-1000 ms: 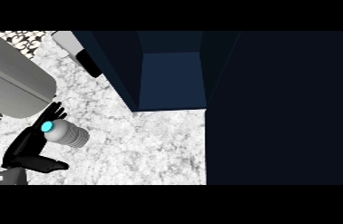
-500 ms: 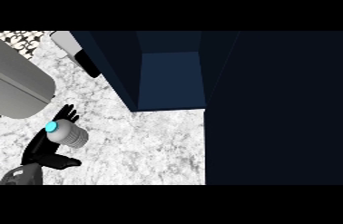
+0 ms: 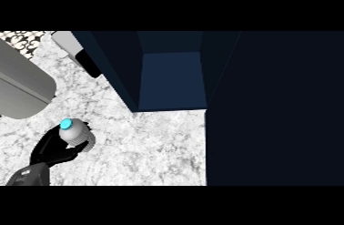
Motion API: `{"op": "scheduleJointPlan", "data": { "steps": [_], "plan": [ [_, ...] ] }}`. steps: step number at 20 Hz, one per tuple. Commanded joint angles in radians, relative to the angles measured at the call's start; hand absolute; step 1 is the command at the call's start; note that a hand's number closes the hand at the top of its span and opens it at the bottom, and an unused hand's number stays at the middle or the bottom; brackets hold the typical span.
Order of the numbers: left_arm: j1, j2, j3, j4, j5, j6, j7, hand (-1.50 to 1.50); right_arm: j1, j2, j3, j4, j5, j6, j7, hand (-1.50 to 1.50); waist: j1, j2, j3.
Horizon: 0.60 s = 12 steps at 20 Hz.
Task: Pick up the bottled water, place it into the cabinet and close the cabinet
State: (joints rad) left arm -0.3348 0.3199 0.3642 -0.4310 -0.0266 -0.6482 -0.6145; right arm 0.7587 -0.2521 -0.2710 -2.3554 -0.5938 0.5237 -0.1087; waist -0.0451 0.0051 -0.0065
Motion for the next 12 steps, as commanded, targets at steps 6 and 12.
{"op": "scheduleJointPlan", "data": {
  "steps": [6,12],
  "plan": [
    [-0.001,-0.017,-0.019,0.015,0.034,-0.183,-0.113,1.5,0.065,-0.001,-0.017,-0.199,-0.081,-0.064,0.05,-1.5,0.014,-0.002,0.0],
    [0.033,-0.03,0.089,-0.011,0.137,0.009,-0.154,1.5,0.113,-0.019,-0.058,-0.158,-0.107,-0.022,0.004,-1.5,0.024,-0.007,0.002]
  ]
}}
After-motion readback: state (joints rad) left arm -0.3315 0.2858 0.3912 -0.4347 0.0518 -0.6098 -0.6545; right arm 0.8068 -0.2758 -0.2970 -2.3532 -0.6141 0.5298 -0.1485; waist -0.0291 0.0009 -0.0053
